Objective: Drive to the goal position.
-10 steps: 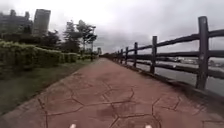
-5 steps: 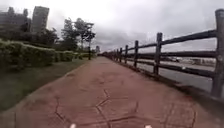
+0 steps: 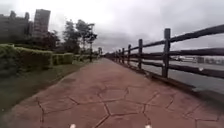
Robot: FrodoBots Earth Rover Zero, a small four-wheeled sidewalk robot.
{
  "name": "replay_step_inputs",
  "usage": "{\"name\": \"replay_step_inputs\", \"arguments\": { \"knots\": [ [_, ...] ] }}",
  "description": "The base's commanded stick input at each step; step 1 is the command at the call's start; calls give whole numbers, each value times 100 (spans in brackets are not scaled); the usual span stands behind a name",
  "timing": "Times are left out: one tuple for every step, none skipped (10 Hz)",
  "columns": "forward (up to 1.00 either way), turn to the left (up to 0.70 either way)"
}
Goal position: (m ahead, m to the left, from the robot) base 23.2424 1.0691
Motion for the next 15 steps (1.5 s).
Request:
{"name": "replay_step_inputs", "arguments": {
  "knots": [
    [85, 0],
    [85, 0],
    [85, 0],
    [85, 0],
    [85, 0],
    [85, 0],
    [85, 0],
    [85, 0],
    [85, 0],
    [85, 0],
    [85, 0],
    [85, 0],
    [85, 0],
    [85, 0],
    [85, 0]
  ]
}}
